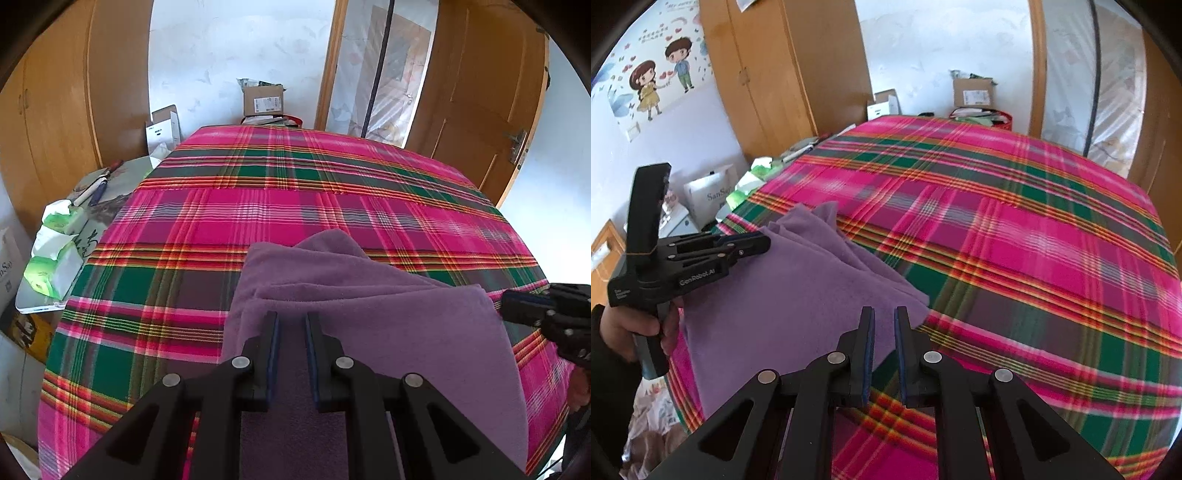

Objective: Fold clothes

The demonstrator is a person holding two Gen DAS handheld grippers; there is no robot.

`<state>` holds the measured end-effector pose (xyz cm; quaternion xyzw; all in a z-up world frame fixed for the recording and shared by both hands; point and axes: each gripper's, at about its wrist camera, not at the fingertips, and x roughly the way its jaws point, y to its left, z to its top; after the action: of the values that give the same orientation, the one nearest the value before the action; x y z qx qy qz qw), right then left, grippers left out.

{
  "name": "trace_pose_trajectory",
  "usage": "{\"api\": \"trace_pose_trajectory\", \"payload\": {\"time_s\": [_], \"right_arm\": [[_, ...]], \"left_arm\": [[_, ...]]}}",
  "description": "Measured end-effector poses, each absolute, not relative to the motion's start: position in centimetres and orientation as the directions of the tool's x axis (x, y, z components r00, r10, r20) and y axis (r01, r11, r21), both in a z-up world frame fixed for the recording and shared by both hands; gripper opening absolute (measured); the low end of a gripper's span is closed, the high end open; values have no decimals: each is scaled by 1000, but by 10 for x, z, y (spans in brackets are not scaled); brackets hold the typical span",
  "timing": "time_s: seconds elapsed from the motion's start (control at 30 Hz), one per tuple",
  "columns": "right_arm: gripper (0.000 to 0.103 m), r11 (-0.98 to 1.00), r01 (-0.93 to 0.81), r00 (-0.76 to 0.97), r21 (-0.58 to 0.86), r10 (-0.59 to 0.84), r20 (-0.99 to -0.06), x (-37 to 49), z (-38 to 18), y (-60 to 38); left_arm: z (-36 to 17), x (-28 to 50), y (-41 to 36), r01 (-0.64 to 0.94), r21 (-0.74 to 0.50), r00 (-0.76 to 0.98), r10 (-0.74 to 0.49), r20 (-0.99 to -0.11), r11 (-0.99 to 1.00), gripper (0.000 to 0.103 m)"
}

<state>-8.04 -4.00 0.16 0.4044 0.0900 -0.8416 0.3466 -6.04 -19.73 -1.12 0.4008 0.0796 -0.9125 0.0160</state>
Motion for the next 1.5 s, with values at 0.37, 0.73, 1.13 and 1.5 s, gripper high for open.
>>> {"api": "trace_pose_trajectory", "payload": {"time_s": [0.37, 0.73, 1.13, 1.5], "right_arm": [[12, -738, 659, -417, 148, -522, -745, -89, -4, -46], [12, -732, 645, -397, 218, -565, -723, -82, -4, -37], [13, -710, 669, -392, 220, -588, -707, -65, 2, -48], [13, -690, 686, -385, 230, -613, -690, -42, 2, -56]], "left_arm": [[-22, -80, -221, 120, -148, -677, 29, -735, -982, 21], [4, -25, -228, 150, -232, -746, 44, -665, -961, 26], [-35, 20, -235, 155, -391, -784, 128, -608, -907, 25], [-35, 20, -232, 168, -377, -782, 110, -614, -911, 24]]}}
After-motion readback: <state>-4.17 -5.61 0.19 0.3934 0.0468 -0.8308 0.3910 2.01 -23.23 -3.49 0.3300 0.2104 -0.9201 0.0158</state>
